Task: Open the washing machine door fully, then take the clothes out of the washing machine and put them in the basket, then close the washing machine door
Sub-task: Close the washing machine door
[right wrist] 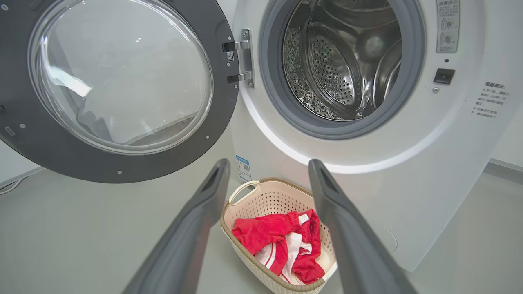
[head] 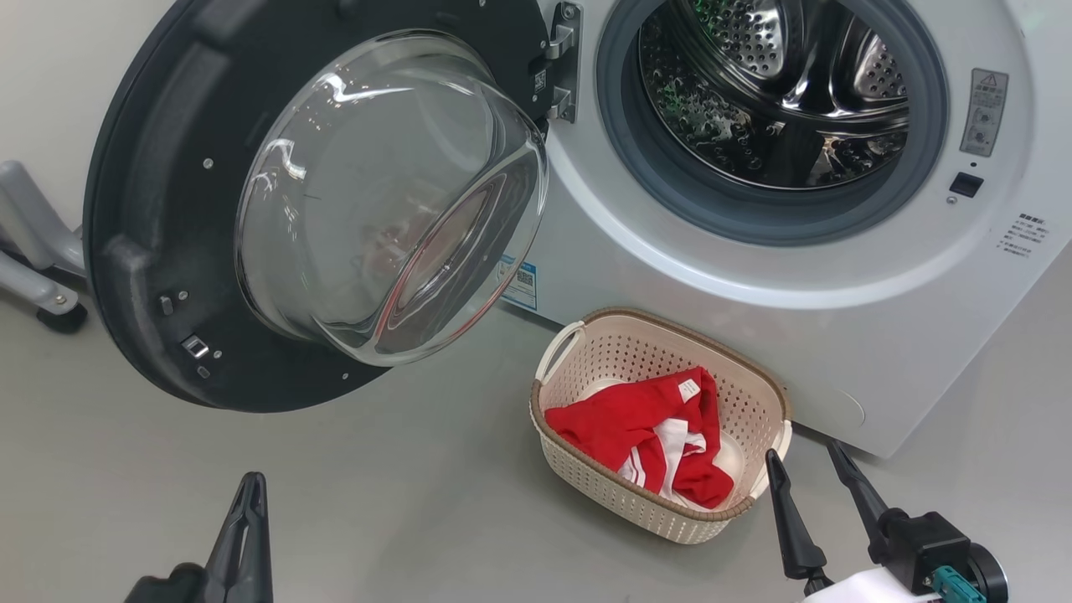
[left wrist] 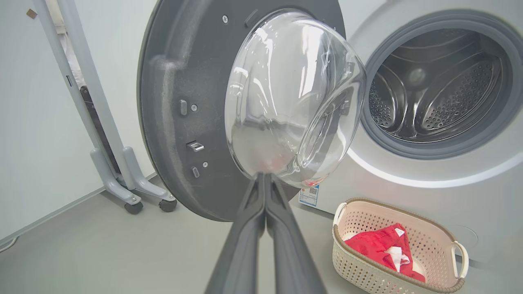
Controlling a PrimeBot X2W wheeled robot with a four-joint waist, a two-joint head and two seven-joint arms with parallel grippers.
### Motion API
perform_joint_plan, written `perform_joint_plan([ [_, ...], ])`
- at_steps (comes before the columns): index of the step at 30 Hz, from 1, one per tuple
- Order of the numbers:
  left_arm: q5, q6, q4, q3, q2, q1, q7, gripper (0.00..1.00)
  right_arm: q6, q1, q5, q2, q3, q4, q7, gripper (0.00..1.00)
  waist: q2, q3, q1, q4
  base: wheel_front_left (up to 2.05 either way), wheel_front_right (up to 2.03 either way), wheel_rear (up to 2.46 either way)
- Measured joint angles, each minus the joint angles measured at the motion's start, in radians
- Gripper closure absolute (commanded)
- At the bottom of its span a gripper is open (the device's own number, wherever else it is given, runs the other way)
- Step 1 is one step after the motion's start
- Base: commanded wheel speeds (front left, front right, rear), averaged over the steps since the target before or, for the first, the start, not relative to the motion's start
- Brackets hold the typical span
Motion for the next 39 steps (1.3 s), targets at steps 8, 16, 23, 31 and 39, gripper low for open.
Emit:
perform_joint_plan([
  [8,-0.250,-0.059,-0.034,0.010,-0.036,0.000,-0.010,1.00,0.000,-0.009,-0.001,0.000,0.000,0.001,0.000,0.00,0.0000,0.008,0.0000,0.002,0.00,0.00,0.00],
  [16,-0.701,-0.136,-0.138,0.004,-0.040,-0.007,-0.048,1.00,-0.001,-0.023,-0.006,-0.003,0.002,0.001,0.002,0.00,0.0000,0.025,0.0000,0.006,0.00,0.00,0.00],
  [23,-0.983,-0.159,-0.227,0.017,-0.042,-0.068,-0.093,1.00,0.000,-0.041,-0.009,-0.008,0.005,0.001,0.009,0.00,0.0000,0.036,0.0000,0.009,0.00,0.00,0.00],
  [31,-1.202,-0.177,-0.229,0.264,-0.043,-0.203,-0.060,1.00,0.000,-0.043,-0.009,-0.010,0.010,0.001,0.010,0.00,0.0000,0.037,0.0000,0.008,0.00,0.00,0.00],
  [39,-1.314,-0.140,-0.124,0.418,0.102,-0.354,0.034,1.00,0.006,-0.058,-0.010,-0.014,0.020,0.000,0.022,0.00,0.0000,0.048,0.0000,0.004,0.00,0.00,0.00],
])
